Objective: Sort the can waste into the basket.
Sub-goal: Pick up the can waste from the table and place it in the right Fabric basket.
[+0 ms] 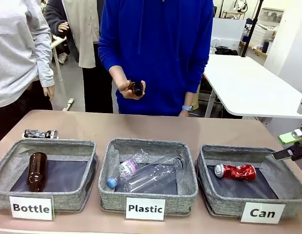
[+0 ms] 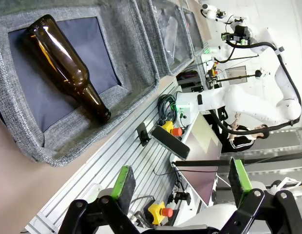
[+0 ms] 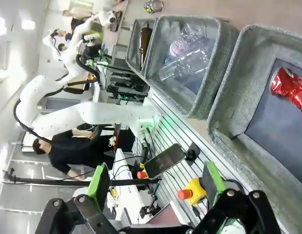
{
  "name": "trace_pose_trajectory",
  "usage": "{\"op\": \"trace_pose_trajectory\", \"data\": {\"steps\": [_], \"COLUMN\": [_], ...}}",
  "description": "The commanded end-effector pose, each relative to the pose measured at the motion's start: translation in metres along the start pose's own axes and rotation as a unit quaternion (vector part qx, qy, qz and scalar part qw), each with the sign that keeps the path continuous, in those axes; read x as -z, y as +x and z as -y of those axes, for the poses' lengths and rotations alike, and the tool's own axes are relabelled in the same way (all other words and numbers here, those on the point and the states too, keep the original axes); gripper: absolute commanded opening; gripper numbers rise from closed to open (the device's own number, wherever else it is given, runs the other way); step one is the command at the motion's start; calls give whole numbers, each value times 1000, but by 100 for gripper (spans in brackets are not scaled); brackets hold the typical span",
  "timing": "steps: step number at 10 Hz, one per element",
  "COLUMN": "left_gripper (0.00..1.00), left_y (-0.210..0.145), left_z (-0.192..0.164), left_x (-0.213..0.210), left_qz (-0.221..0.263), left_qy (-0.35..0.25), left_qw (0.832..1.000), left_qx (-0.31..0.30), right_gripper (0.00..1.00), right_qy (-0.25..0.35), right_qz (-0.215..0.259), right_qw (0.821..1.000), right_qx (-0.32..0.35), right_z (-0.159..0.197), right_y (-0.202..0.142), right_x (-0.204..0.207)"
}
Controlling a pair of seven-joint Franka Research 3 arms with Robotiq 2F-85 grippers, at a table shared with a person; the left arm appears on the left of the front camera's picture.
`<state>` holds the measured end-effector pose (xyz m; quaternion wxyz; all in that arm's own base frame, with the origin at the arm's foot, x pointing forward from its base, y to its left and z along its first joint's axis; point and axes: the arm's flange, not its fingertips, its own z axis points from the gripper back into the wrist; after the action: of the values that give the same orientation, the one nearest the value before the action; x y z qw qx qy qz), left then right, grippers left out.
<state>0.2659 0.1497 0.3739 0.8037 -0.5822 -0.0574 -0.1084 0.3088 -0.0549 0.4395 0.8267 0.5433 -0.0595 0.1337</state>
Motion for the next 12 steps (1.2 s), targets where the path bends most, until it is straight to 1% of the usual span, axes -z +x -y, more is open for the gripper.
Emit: {"op": "trace_pose_trajectory", "data": {"steps": [1,6,7,8,9,10,11,12], "left_gripper": [100,100,100,100,100,100,100,100], "left_y": [1,0,14,32,40,43,38,26], "left_z": [1,0,7,11,13,14,14,12], "left_x": [-2,0,6,13,10,-10,-41,-73], "left_qz": [4,0,-42,-73,-87,-73,-38,16], "left_qy": [-4,0,7,21,22,16,8,5], "left_qw": [1000,1000,999,997,996,997,999,1000], "left_qx": [-4,0,28,20,27,26,29,25], "right_gripper": [100,100,100,100,100,100,100,100], "right_qy": [-1,-1,-1,-1,-1,-1,-1,-1], "right_qz": [-3,-3,-3,-3,-3,-3,-3,-3], "right_qw": [1000,1000,1000,1000,1000,1000,1000,1000], "right_qx": [-11,-11,-11,-11,-11,-11,-11,-11], "right_z": [0,0,0,0,0,0,0,0], "right_y": [-4,-4,-4,-4,-4,-4,-4,-4], "right_x": [-8,-8,-8,-8,-8,-8,-8,-8]}}
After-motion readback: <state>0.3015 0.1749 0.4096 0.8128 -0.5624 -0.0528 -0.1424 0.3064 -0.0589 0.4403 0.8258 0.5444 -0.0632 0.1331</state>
